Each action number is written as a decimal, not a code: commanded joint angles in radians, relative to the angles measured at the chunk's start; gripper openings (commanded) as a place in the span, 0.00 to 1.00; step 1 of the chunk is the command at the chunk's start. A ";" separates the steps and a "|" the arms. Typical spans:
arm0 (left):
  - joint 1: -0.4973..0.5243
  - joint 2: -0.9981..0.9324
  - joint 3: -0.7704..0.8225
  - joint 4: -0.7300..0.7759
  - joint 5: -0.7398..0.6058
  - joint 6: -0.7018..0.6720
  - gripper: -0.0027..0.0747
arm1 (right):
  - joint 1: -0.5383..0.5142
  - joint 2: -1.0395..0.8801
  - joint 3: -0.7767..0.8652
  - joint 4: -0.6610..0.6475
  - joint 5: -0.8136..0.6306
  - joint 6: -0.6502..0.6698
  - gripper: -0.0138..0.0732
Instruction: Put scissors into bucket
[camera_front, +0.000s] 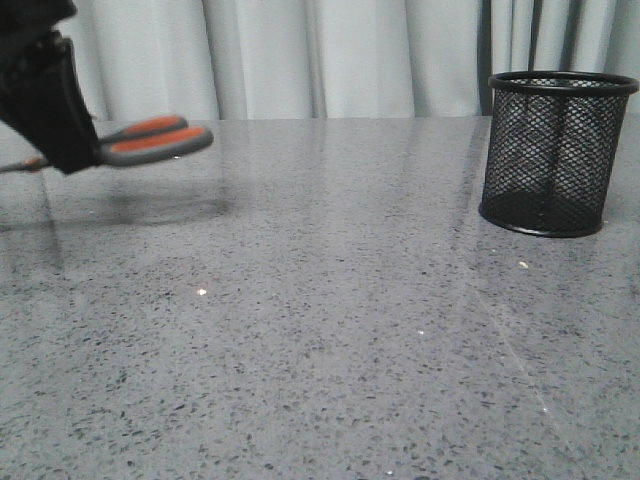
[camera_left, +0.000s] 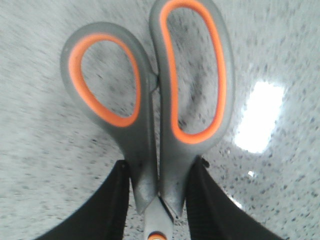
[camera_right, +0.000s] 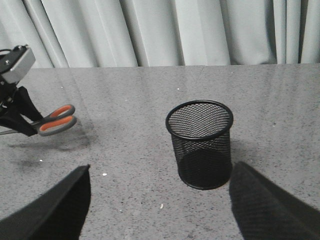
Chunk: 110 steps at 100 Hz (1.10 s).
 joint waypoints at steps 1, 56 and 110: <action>-0.004 -0.091 -0.025 -0.085 -0.060 -0.002 0.02 | -0.001 0.023 -0.020 0.083 -0.070 -0.042 0.76; -0.296 -0.339 -0.025 -0.107 -0.288 0.052 0.02 | -0.001 0.334 -0.241 0.796 0.088 -0.603 0.76; -0.565 -0.351 -0.025 -0.033 -0.505 0.057 0.02 | -0.001 0.639 -0.430 0.884 0.169 -0.642 0.76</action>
